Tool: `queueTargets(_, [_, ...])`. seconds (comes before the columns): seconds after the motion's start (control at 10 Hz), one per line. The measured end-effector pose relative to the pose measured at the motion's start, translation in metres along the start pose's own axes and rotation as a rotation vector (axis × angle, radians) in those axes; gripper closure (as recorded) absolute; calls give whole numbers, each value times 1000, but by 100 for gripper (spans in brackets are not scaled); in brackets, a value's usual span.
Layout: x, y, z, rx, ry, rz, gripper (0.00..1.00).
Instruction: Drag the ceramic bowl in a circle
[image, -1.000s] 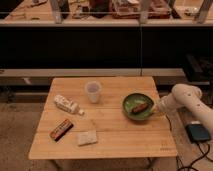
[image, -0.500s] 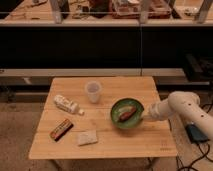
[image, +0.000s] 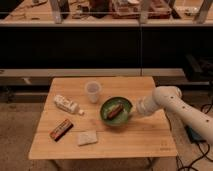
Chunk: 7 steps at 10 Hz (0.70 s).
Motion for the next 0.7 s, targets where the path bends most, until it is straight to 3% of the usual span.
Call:
queueTargets(0.3, [66,4,27,-57,23,143,100])
queueTargets(0.5, [91,13,31,-68,40,209,100])
queueTargets(0.7, [107,38,27,-94,54,262,100])
